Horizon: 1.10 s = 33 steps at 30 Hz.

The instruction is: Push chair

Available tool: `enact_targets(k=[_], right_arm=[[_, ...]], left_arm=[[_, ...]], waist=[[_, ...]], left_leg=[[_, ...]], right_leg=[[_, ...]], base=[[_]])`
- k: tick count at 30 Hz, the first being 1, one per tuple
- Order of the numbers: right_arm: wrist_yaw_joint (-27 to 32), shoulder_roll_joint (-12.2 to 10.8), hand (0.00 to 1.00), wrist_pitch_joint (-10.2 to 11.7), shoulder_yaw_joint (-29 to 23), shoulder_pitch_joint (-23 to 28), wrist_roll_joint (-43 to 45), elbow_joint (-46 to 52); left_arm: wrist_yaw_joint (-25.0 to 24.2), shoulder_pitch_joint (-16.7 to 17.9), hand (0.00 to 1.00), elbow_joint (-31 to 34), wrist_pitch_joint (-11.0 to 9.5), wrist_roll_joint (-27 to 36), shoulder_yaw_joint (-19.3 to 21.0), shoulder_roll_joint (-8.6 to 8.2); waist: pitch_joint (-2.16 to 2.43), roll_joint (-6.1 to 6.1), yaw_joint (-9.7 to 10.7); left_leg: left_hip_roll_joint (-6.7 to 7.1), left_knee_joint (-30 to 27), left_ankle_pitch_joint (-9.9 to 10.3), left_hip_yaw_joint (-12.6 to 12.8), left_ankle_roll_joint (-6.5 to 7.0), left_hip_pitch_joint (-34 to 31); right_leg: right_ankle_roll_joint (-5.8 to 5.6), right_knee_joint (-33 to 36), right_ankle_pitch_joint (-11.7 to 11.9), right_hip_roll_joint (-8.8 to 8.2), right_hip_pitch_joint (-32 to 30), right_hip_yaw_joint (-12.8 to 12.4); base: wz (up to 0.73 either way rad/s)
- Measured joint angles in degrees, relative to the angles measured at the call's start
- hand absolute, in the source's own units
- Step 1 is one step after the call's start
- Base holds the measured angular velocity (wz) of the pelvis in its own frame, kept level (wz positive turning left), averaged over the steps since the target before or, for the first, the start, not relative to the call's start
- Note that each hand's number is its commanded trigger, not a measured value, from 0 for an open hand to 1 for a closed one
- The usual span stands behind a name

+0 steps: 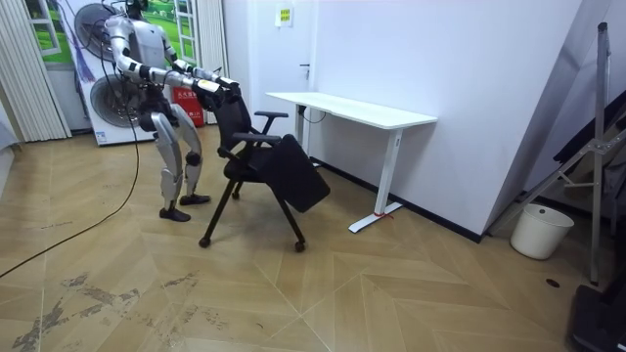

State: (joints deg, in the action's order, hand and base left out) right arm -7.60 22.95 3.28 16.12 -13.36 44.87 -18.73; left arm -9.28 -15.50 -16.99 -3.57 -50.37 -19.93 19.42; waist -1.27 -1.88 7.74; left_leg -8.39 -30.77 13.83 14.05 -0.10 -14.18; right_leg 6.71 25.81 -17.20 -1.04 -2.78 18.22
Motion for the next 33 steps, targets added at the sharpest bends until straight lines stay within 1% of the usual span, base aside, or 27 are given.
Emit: enact_targets(k=[1, 2, 3, 6, 7, 9, 11, 12, 13, 14, 15, 17, 18, 19, 21, 22, 23, 24, 25, 26, 27, 28, 29, 30, 31, 32, 33], right_arm=[[-0.5, 0.4, 1.00, -0.4, 0.0, 0.0, 0.1, 0.8], [-0.8, 0.7, 1.00, -0.6, 0.1, 0.0, 0.1, 1.3], [-1.0, 0.9, 1.00, -1.1, 0.1, 0.1, 0.3, 2.1], [-1.4, 1.0, 1.00, -3.0, 0.1, 1.4, 1.2, 6.3], [-2.0, 1.0, 1.00, -3.5, 0.1, 1.4, 1.7, 7.2], [-2.8, 0.6, 1.00, -3.9, 0.1, 1.4, 1.7, 7.6], [-2.9, 0.6, 1.00, -3.9, 0.1, 1.4, 1.8, 7.8], [-2.9, 0.8, 1.00, -4.0, 0.0, 1.4, 2.1, 7.9], [-2.9, 1.0, 1.00, -4.0, -0.2, 1.4, 2.1, 8.1], [-2.9, 1.1, 1.00, -3.9, -0.3, 1.4, 2.1, 8.1], [-2.9, 1.3, 1.00, -3.8, -0.5, 1.4, 2.1, 8.1], [-3.0, 1.6, 1.00, -3.6, -0.4, 1.6, 1.4, 8.0], [-3.0, 1.5, 1.00, -3.4, -0.2, 1.7, 1.2, 7.6], [-3.0, 1.5, 1.00, -3.4, 0.3, 1.7, 1.1, 7.2], [-3.1, 1.6, 1.00, -3.2, 0.5, 1.8, 0.3, 7.1], [-3.0, 1.7, 1.00, -3.2, 0.4, 1.7, -0.1, 7.1], [-2.8, 2.1, 1.00, -3.2, 0.4, 1.7, -0.2, 7.1], [-1.7, 1.6, 1.00, -3.2, 0.5, 1.7, -0.2, 6.2], [-0.8, 0.8, 1.00, -2.9, 0.7, 1.4, 0.0, 5.0], [-0.5, 0.3, 1.00, -2.7, 0.7, 1.1, 0.4, 4.6], [-0.6, -0.7, 1.00, -1.9, 0.8, -0.2, 1.3, 3.7], [-0.6, -1.0, 1.00, -1.1, 0.8, -0.8, 1.9, 3.7], [-0.8, -1.2, 1.00, -0.6, 0.8, -1.7, 1.8, 3.9], [-0.8, -1.4, 1.00, -0.4, 0.9, -2.1, 1.7, 3.6], [-0.8, -1.8, 1.00, -1.7, 1.0, -2.1, 2.1, 3.3], [-1.0, -1.7, 1.00, -2.0, 0.9, -2.1, 2.1, 3.3], [-1.5, -1.1, 1.00, -2.0, 0.8, -2.0, 2.1, 3.3]], left_arm=[[0.2, 0.1, 1.00, 0.1, 0.0, -0.1, 0.0, -0.17], [0.2, 0.1, 1.00, 0.2, -0.1, -0.1, 0.0, -0.18], [0.3, 0.1, 1.00, 0.3, -0.2, 0.0, 0.2, -0.22], [0.0, 0.4, 1.00, 2.4, 0.4, -0.1, 0.7, 0.15], [-0.1, 0.4, 1.00, 2.5, 0.3, -0.1, 0.9, 0.16], [-0.4, 0.4, 1.00, 2.4, 0.6, 0.0, 0.9, 0.00], [-0.3, 0.4, 1.00, 2.4, 0.6, 0.1, 0.9, -0.06], [-0.2, 0.4, 1.00, 2.3, 0.7, 0.1, 1.0, -0.56], [0.0, 0.4, 1.00, 2.3, 0.7, 0.1, 1.0, -0.87], [0.0, 0.4, 1.00, 2.3, 0.7, 0.1, 1.0, -0.99], [0.1, 0.4, 1.00, 2.3, 0.9, 0.0, 1.0, -1.28], [-0.1, 0.4, 1.00, 2.3, 1.2, -0.2, 0.8, -1.47], [-0.1, 0.9, 1.00, 2.3, 1.2, -0.3, 0.8, -1.41], [-0.1, 1.3, 1.00, 2.4, 1.1, -0.6, 0.9, -1.25], [-0.1, 1.3, 1.00, 2.6, 0.9, -1.0, 1.0, -1.12], [-0.1, 1.2, 1.00, 3.1, 0.9, -1.1, 1.0, -0.98], [-0.1, 1.2, 1.00, 3.3, 0.9, -1.2, 1.0, -0.94], [-0.1, 0.9, 1.00, 3.3, 1.3, -1.5, 0.9, -0.94], [0.1, 1.0, 1.00, 3.2, 1.4, -1.5, 0.7, -0.63], [0.1, 1.0, 1.00, 3.2, 1.3, -1.4, 0.8, -0.17], [0.4, 1.7, 1.00, 3.2, 1.1, -1.0, 2.0, 0.40], [1.4, 1.8, 1.00, 3.0, 1.2, -0.7, 2.2, 0.91], [2.3, 1.6, 1.00, 3.1, 1.0, 0.5, 2.5, 2.37], [2.9, 1.6, 1.00, 2.6, 1.1, 1.0, 2.8, 2.06], [2.9, 1.4, 1.00, 2.3, 2.1, 0.8, 1.8, 1.42], [2.6, 1.3, 1.00, 2.4, 2.1, 0.8, 1.7, 1.45], [2.0, 1.3, 1.00, 3.0, 1.5, 0.7, 1.6, 1.52]], waist=[[0.07, 0.05, -0.1], [0.12, 0.13, -0.3], [0.19, -0.07, -0.3], [0.22, -0.04, -0.5], [0.23, -0.06, -0.5], [0.22, -0.10, -0.8], [0.21, -0.17, -1.2], [0.25, -0.33, -1.2], [0.28, -0.51, -1.3], [0.32, -0.61, -1.3], [0.24, -0.86, -1.3], [0.27, -1.31, -2.0], [0.27, -1.55, -2.9], [0.25, -1.84, -3.9], [0.30, -2.25, -4.7], [0.41, -2.71, -4.9], [0.46, -2.66, -5.3], [0.45, -1.88, -6.5], [0.34, -0.42, -7.5], [0.27, -0.06, -8.4], [0.30, 0.78, -9.1], [0.26, 0.90, -8.6], [0.11, -0.99, -8.2], [-0.29, -0.76, -7.9], [0.26, 0.34, -7.7], [0.22, 0.48, -7.4], [0.31, 0.64, -7.0]], left_leg=[[1.57, 3.5, -4.7, 0.0, 0.96, -0.2], [2.26, 4.8, -7.1, -0.1, 1.56, -0.1], [3.31, 6.3, -8.0, 0.0, 1.72, 0.6], [4.49, 8.0, -8.2, -0.2, 1.76, 0.9], [5.21, 8.5, -8.2, -0.3, 1.76, 1.6], [6.19, 9.7, -7.9, -0.6, 1.65, 2.9], [6.75, 10.5, -7.5, -0.4, 1.71, 3.6], [7.12, 10.4, -7.1, -0.1, 2.12, 3.9], [7.57, 9.9, -6.6, 0.1, 2.67, 3.9], [7.90, 9.7, -6.4, 0.1, 2.69, 3.9], [8.64, 9.3, -6.2, 0.1, 3.03, 4.1], [9.44, 9.1, -5.9, -0.4, 3.42, 5.1], [9.75, 9.0, -5.6, -1.8, 3.42, 5.9], [10.06, 8.6, -5.3, -3.1, 3.31, 6.4], [10.22, 7.9, -4.3, -2.9, 3.21, 6.3], [10.24, 7.8, -3.8, -2.5, 3.24, 6.5], [9.95, 7.8, -3.5, -3.1, 3.11, 6.7], [8.58, 7.7, -3.2, -6.7, 2.55, 6.8], [7.15, 7.6, -3.1, -12.0, 1.62, 6.9], [7.03, 7.8, -3.3, -14.4, 1.22, 6.9], [6.98, 8.7, -3.7, -18.9, 0.36, 6.9], [7.69, 9.3, -3.4, -21.9, -0.61, 6.8], [9.60, 7.9, -1.4, -23.4, -2.48, 6.4], [9.79, 5.9, -0.1, -23.8, -2.57, 5.7], [8.64, 2.9, 0.7, -23.3, -1.82, 4.5], [8.61, 3.2, 0.7, -23.2, -1.90, 4.4], [7.75, 4.8, 0.3, -22.4, -2.39, 4.9]], right_leg=[[-0.57, -0.2, -0.4, -0.75, 0.5, 0.8], [-0.77, -0.2, -0.5, -0.96, 0.6, 0.9], [-1.08, -0.5, -0.6, -1.53, 0.8, 0.9], [-1.63, -1.6, -0.6, -2.24, 1.5, 2.4], [-1.93, -2.2, -0.7, -2.57, 2.3, 3.0], [-2.66, -2.1, -1.2, -3.44, 3.6, 4.3], [-3.51, -0.1, -1.6, -4.70, 3.8, 7.0], [-4.20, 2.7, -2.0, -5.96, 3.5, 8.8], [-4.95, 6.4, -2.4, -7.12, 2.5, 8.7], [-5.11, 8.2, -2.5, -7.76, 2.1, 8.4], [-5.30, 11.1, -2.6, -8.71, 1.6, 7.5], [-5.64, 14.1, -2.5, -8.93, 1.5, 5.1], [-6.66, 15.6, -1.8, -8.74, 1.6, 3.4], [-7.06, 16.8, -0.8, -8.29, 1.8, 2.1], [-6.77, 18.2, 0.0, -7.59, 2.0, 1.1], [-6.86, 19.1, 0.4, -6.95, 1.4, -0.2], [-7.37, 20.3, 1.3, -6.30, 0.6, -1.4], [-9.77, 24.6, 6.1, -4.18, -2.6, -4.6], [-8.52, 27.4, 4.6, -2.14, -6.8, -8.0], [-8.28, 26.9, 2.1, -1.84, -8.9, -8.9], [-7.66, 21.7, 0.3, -1.87, -12.6, -10.8], [-8.55, 12.5, 1.1, -3.08, -14.2, -14.3], [-10.35, 3.5, 7.8, -5.81, -14.2, -19.2], [-8.54, 5.3, 7.5, -6.31, -13.8, -17.8], [-8.06, 3.6, 6.8, -5.74, -12.0, -14.1], [-7.84, 2.8, 6.7, -5.54, -11.2, -12.8], [-7.58, 1.5, 6.6, -5.35, -9.7, -10.8]], base=[[0.04], [0.03], [0.10], [0.17], [0.25], [0.21], [0.27], [0.48], [0.53], [0.56], [0.56], [0.48], [0.35], [0.37], [0.70], [0.85], [0.66], [0.27], [0.09], [0.04], [0.50], [1.13], [1.24], [1.22], [0.85], [1.09], [0.87]])
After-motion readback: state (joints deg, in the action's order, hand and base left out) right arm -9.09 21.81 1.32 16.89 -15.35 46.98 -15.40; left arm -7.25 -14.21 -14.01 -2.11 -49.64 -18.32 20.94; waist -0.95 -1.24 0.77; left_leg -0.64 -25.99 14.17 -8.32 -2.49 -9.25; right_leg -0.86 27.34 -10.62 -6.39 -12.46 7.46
